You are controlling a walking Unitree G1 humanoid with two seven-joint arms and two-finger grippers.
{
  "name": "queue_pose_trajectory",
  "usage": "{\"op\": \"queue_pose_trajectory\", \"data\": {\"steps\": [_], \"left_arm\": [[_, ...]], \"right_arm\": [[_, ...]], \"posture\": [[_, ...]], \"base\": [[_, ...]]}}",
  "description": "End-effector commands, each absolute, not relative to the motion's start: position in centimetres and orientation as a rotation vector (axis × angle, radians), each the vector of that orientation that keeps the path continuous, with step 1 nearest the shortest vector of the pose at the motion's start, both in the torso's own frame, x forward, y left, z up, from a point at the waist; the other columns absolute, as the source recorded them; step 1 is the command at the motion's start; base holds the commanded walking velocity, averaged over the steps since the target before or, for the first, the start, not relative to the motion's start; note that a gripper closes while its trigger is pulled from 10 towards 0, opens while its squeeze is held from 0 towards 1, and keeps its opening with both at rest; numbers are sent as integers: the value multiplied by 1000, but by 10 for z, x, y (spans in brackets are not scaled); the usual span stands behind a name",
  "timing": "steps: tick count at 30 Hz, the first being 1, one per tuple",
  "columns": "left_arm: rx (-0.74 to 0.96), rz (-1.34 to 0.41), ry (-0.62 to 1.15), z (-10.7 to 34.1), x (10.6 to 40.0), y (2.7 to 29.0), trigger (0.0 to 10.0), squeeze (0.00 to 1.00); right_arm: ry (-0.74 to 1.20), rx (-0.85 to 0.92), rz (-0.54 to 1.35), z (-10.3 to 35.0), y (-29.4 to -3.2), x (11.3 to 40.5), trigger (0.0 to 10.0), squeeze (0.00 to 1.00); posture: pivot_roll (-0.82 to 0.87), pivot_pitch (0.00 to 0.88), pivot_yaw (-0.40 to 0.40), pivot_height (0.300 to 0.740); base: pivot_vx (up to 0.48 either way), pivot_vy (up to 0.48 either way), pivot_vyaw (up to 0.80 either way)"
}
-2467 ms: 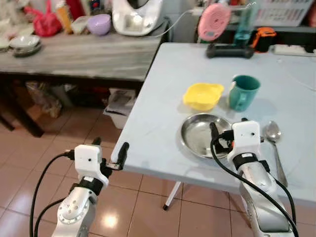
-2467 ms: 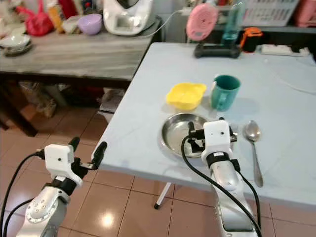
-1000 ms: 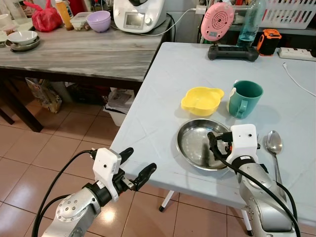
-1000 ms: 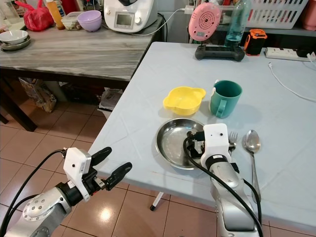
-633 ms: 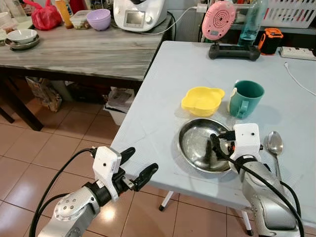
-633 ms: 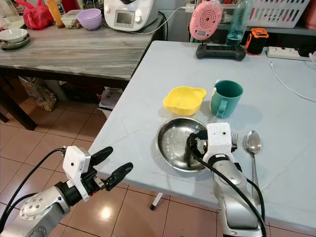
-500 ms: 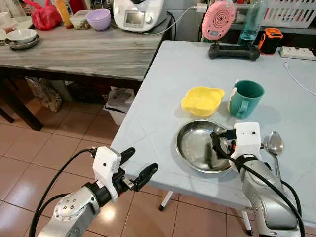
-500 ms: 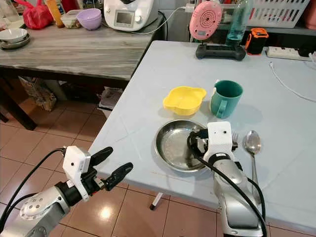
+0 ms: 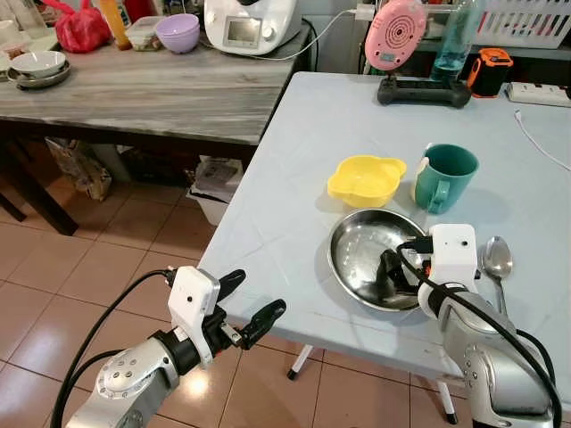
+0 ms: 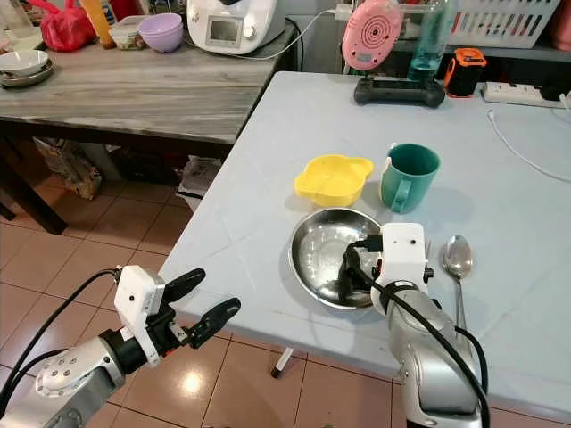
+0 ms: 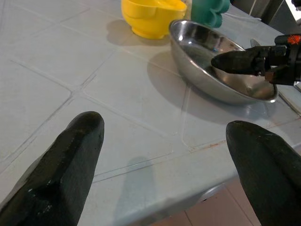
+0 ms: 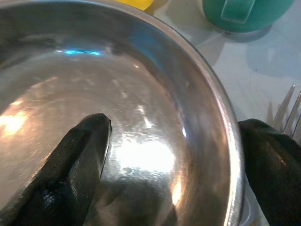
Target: Setting the table
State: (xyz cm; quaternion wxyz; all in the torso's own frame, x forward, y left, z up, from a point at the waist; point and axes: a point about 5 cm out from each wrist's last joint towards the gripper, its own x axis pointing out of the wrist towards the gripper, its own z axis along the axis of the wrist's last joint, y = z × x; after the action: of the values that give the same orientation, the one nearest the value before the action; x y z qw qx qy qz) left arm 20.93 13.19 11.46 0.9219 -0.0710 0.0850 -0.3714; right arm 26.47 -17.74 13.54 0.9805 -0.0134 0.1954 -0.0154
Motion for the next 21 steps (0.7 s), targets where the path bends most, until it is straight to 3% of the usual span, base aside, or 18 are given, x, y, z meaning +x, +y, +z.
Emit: {"op": "queue_pose_trajectory", "data": {"steps": [1,21], "left_arm": [[-147,-762,189,112,208,134,10000,0],[-141,-773,192,117,206,132,10000,0]], "right_arm": [[360,-3,-21,147,-175,266,10000,0],[490,77,-29,151,-178,256,10000,0]], "posture": [[-133,115,74,740],[-136,117,77,740]], "base": [[0,0,0],[0,0,0]]}}
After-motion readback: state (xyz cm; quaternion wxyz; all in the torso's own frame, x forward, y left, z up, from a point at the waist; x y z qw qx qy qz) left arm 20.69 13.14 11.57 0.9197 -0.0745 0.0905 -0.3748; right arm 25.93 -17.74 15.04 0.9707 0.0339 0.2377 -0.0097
